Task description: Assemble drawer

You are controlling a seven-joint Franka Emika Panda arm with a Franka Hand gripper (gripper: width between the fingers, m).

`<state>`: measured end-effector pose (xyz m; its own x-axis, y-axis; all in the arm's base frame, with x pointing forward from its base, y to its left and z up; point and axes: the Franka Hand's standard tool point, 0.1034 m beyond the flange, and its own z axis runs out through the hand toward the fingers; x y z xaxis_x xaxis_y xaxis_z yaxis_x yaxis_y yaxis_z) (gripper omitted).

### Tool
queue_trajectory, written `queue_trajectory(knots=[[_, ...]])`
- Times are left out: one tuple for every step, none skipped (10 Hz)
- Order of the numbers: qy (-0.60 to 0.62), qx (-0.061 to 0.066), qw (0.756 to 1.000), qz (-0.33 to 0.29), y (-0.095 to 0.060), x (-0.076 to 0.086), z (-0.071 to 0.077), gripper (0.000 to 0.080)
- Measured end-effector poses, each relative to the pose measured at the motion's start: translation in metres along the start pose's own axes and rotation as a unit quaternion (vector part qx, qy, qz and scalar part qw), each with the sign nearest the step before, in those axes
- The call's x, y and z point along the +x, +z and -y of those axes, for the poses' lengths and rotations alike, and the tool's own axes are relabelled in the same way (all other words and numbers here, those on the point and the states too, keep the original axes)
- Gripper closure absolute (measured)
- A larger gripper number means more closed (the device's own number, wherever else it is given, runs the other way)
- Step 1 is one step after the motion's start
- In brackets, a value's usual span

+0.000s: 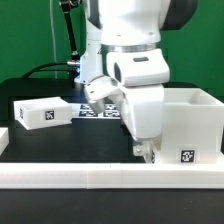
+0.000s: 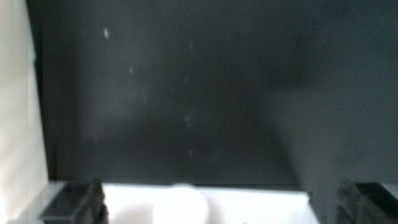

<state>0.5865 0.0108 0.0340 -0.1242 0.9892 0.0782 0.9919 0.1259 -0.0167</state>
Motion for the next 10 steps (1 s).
queue_trajectory(knots=[[0.000, 0.000, 1.000, 0.001, -0.001, -0.012, 0.002, 0.0150], [-0.001, -0.003, 1.000, 0.001, -0.004, -0.022, 0.003, 0.0150], [0.004, -0.009, 1.000, 0.003, -0.009, -0.033, 0.003, 0.0150], [0.013, -0.024, 1.000, 0.007, -0.016, -0.043, 0.005, 0.0150], [0.024, -0.039, 0.999, 0.010, -0.024, -0.054, 0.013, 0.0150], [0.038, -0.051, 0.998, 0.014, -0.032, -0.066, 0.027, 0.0150], [0.050, -0.058, 0.997, 0.017, -0.035, -0.072, 0.042, 0.0150], [0.059, -0.060, 0.996, 0.019, -0.035, -0.076, 0.059, 0.0150], [0.067, -0.059, 0.996, 0.021, -0.035, -0.080, 0.075, 0.0150], [0.077, -0.060, 0.995, 0.023, -0.037, -0.085, 0.091, 0.0150]])
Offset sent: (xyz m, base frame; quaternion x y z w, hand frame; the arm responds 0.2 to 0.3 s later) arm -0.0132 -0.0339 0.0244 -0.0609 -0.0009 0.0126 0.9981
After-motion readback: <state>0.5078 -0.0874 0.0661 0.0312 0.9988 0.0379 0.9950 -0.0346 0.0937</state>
